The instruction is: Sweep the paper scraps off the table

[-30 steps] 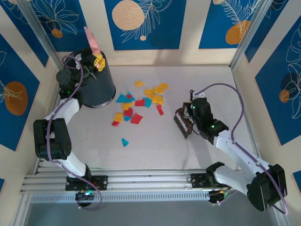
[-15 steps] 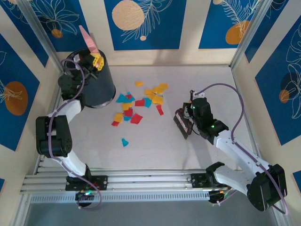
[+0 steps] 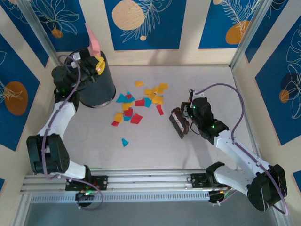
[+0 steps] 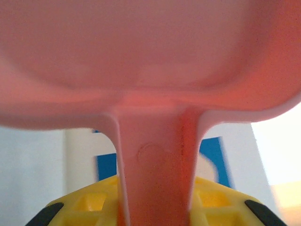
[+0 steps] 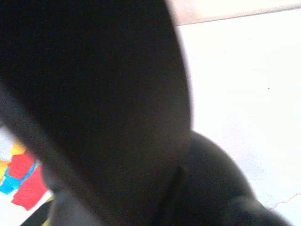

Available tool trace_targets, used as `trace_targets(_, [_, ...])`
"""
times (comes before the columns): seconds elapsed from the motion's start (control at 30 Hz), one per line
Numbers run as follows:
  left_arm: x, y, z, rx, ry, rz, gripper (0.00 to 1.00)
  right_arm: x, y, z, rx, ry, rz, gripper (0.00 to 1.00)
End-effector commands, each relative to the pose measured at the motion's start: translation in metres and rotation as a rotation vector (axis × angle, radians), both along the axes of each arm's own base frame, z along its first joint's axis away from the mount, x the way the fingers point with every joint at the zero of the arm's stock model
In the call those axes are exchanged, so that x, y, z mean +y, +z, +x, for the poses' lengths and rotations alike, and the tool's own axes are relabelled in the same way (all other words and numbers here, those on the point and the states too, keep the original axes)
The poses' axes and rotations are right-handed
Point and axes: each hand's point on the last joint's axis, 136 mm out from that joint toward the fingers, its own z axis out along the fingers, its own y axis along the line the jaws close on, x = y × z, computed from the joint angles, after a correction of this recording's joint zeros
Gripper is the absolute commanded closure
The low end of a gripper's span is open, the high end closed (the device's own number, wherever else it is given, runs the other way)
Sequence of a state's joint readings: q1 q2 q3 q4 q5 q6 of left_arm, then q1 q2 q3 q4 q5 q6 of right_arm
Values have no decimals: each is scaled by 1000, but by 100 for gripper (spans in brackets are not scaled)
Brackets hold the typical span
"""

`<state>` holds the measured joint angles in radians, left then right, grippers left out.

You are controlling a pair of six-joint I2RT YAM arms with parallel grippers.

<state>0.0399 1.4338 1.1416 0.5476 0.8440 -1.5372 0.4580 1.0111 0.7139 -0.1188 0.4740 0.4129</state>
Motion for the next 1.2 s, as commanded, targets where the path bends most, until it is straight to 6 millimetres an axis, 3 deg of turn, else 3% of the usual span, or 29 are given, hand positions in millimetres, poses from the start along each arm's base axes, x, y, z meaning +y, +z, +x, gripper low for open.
trace_targets(0.0, [-12,-13,-27,-68,-28,337,100,14,44,12,-96,-4,157,100])
trace_targets(0.13, [-9,-39,-51,-58,-9,676,100,23,51,26,-87,-38,247,100])
trace_targets(0.33, [-7,-76,-73,-32,-47,880,100,24,53,50,-78,-149,410,100])
trace_targets(0.67, [-18,-111,-95,-39,-146,963,100,20,45,93,-89,-300,604,100])
trace_targets(1.17, [-23,-122,-101,-45,-205,1007,100,14,5,162,-10,-462,681,100])
